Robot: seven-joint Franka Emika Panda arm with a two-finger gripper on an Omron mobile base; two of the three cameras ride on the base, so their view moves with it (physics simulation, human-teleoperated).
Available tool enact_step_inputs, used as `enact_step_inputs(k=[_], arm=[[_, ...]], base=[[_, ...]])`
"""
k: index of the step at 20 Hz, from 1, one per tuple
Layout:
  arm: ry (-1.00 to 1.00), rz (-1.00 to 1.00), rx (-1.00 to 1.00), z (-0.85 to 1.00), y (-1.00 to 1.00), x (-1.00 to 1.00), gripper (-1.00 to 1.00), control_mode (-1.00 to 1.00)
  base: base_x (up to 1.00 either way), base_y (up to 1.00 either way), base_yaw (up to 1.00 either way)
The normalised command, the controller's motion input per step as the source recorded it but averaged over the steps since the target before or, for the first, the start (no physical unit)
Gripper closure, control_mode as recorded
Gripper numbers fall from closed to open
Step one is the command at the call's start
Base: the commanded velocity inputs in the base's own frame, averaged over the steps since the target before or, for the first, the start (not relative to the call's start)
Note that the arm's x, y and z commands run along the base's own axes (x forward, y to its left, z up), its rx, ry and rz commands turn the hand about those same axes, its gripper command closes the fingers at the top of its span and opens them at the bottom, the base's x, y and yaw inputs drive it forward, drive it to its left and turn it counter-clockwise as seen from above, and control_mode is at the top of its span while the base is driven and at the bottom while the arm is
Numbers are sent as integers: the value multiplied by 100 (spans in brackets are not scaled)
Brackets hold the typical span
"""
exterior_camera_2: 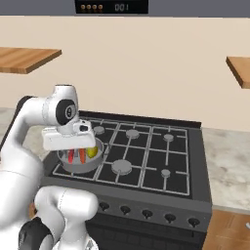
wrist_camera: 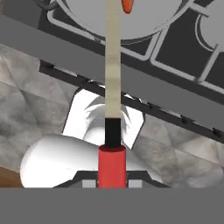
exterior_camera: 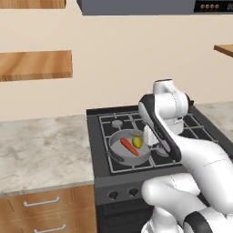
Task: Put the carrot and lemon in the pot. Retrieve the spatula and lightly stir the vegetables in the pot.
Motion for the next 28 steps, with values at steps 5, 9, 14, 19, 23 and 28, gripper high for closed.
enact_step_inputs(k=[5, 9, 14, 19, 23, 28], arm=[[0, 44, -32, 9, -22, 100, 100, -100], [2, 64, -35, 0, -21, 73, 100, -100], [5, 72, -29, -1, -21, 23, 100, -100], [-5, 35, -1, -6, -26, 26, 100, -100], [3, 20, 0, -15, -36, 100, 100, -100], [1, 11, -3, -3, -6, 57, 100, -100]], base=[[0, 0, 0], [0, 0, 0], [0, 0, 0], [0, 0, 0], [0, 0, 0], [0, 0, 0]])
